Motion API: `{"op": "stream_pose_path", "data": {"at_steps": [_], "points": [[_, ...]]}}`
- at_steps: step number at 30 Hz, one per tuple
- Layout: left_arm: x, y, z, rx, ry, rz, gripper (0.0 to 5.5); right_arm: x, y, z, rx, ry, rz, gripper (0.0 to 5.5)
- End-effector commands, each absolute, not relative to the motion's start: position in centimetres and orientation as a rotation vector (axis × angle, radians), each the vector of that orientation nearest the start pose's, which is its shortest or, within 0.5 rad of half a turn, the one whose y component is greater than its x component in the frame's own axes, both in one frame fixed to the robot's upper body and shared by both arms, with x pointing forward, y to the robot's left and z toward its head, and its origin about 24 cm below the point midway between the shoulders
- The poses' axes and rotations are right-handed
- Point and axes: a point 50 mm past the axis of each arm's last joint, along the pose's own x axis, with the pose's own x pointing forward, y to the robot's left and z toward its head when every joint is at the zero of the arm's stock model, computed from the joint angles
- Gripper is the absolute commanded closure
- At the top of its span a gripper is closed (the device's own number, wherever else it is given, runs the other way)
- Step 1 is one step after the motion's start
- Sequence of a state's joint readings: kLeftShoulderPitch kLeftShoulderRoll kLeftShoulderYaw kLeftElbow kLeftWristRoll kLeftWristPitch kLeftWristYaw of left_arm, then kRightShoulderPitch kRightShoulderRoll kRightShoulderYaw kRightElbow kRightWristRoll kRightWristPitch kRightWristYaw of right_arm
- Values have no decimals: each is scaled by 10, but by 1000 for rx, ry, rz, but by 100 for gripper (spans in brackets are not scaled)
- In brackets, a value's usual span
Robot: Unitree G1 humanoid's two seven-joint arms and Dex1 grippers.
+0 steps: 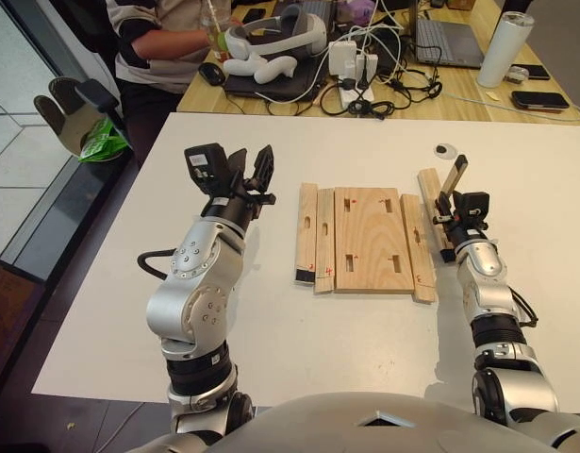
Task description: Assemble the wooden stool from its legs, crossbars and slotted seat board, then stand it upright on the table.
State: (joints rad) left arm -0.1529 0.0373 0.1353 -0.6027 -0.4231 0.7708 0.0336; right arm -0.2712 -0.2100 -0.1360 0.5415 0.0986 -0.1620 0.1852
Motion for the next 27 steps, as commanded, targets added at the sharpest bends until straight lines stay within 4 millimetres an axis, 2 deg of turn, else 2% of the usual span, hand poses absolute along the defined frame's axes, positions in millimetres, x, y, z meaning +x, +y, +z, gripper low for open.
{"op": "stream_pose_path", "data": {"at_steps": [1,5,9,10,12,14,18,22,27], "points": [[252,147,144,-284,13,-159,319,297,-211,33,-71,39,51,356],[251,149,144,-285,12,-149,319,301,-211,81,-50,-116,41,356],[251,148,143,-290,8,-142,319,310,-202,151,-24,-302,48,356],[251,148,143,-292,7,-141,319,315,-197,171,-19,-342,50,356],[252,147,143,-294,6,-137,319,330,-185,195,-20,-342,68,356],[253,147,142,-293,8,-136,319,347,-176,200,-36,-262,79,356],[255,147,140,-286,14,-137,319,371,-173,192,-24,-115,31,356],[255,147,140,-287,12,-133,319,377,-171,193,2,-99,4,356],[254,146,140,-292,10,-125,319,380,-168,213,-30,-141,17,356]]}}
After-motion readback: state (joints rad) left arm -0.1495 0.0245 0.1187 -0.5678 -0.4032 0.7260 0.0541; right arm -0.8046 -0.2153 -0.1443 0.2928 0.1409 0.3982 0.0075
